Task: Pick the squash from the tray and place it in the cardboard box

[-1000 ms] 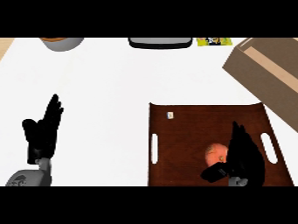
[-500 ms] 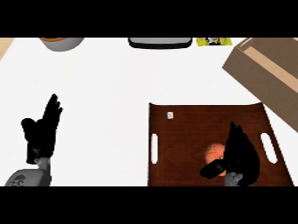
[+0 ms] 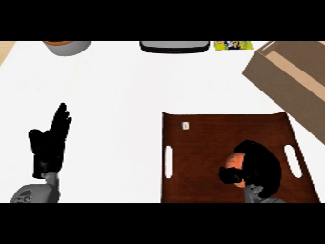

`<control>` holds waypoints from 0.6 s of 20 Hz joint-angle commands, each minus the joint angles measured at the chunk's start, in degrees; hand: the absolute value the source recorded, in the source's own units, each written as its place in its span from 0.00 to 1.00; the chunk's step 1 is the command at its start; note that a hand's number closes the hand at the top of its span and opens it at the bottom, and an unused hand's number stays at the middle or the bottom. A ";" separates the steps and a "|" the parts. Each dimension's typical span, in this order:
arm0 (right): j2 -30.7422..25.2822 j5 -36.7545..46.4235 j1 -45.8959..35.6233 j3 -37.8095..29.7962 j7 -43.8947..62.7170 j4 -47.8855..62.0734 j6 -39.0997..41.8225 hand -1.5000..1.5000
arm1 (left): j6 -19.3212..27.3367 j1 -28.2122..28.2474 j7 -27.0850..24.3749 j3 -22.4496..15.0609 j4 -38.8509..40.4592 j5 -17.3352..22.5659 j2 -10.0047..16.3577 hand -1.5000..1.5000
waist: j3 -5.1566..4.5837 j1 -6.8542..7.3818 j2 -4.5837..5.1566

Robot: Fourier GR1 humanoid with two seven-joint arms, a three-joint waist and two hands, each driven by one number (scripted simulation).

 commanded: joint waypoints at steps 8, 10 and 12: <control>1.51 -0.61 -14.67 1.72 -1.67 9.69 2.66 1.00 | -1.93 -0.89 0.17 1.35 0.37 -0.62 0.53 0.50 | 0.03 0.52 0.16; 1.28 -3.02 -21.57 -2.18 -5.39 16.24 7.69 1.00 | -1.49 -1.46 2.20 1.22 -1.23 -0.25 0.22 0.50 | 0.05 1.25 0.32; 1.52 -1.36 -22.73 0.01 -7.27 20.94 2.36 1.00 | -3.51 -5.70 -0.11 4.44 5.68 1.22 2.03 0.50 | 0.02 0.42 0.32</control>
